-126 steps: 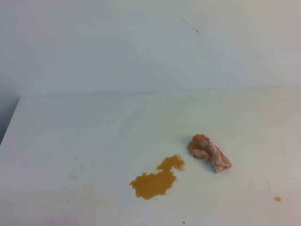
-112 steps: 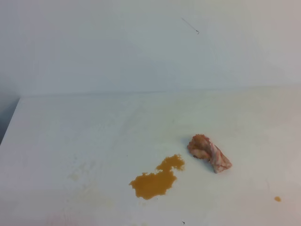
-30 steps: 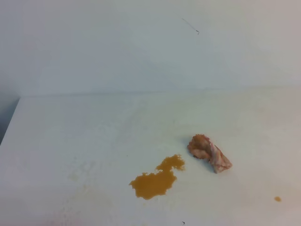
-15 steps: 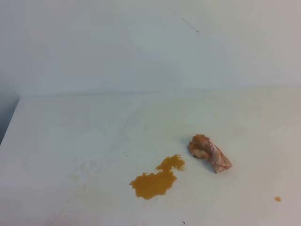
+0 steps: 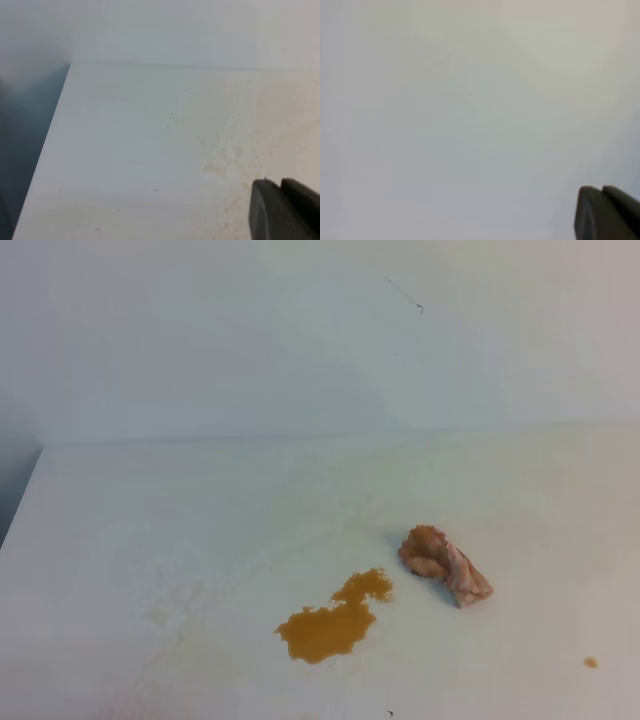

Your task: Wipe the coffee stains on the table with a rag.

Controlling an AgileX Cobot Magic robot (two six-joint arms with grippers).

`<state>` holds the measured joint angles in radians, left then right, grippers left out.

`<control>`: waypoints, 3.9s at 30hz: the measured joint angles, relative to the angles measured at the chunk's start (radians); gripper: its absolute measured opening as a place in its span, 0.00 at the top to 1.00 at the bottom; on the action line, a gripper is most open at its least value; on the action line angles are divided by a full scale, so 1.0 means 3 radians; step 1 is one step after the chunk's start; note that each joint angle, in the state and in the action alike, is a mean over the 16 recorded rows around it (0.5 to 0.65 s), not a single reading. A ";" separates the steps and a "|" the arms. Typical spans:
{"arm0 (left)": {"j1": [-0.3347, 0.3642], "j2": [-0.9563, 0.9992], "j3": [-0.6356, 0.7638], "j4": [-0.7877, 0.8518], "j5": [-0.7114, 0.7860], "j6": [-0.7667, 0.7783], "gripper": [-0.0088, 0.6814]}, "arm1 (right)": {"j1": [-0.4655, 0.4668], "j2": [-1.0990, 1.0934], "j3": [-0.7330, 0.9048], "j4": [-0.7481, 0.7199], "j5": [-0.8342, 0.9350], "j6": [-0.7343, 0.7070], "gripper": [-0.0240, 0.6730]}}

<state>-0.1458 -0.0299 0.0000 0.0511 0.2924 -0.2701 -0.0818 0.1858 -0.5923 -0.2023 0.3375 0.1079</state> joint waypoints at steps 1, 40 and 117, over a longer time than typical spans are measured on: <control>0.0000 0.0007 0.0000 0.0000 0.0000 0.0000 0.99 | 0.0000 0.0100 -0.0065 0.0016 0.0155 0.0010 0.97; 0.0000 -0.0007 0.0019 0.0000 0.0000 0.0000 0.99 | 0.0187 0.3501 -0.0605 0.4059 0.1480 -0.3274 0.97; -0.0001 0.0013 0.0013 0.0000 -0.0024 0.0000 0.99 | 0.1978 0.6637 -0.3689 0.2682 0.2204 -0.1412 0.92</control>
<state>-0.1460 -0.0259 0.0039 0.0511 0.2852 -0.2700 0.5117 2.1770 -1.6991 0.6024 0.9989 -0.3157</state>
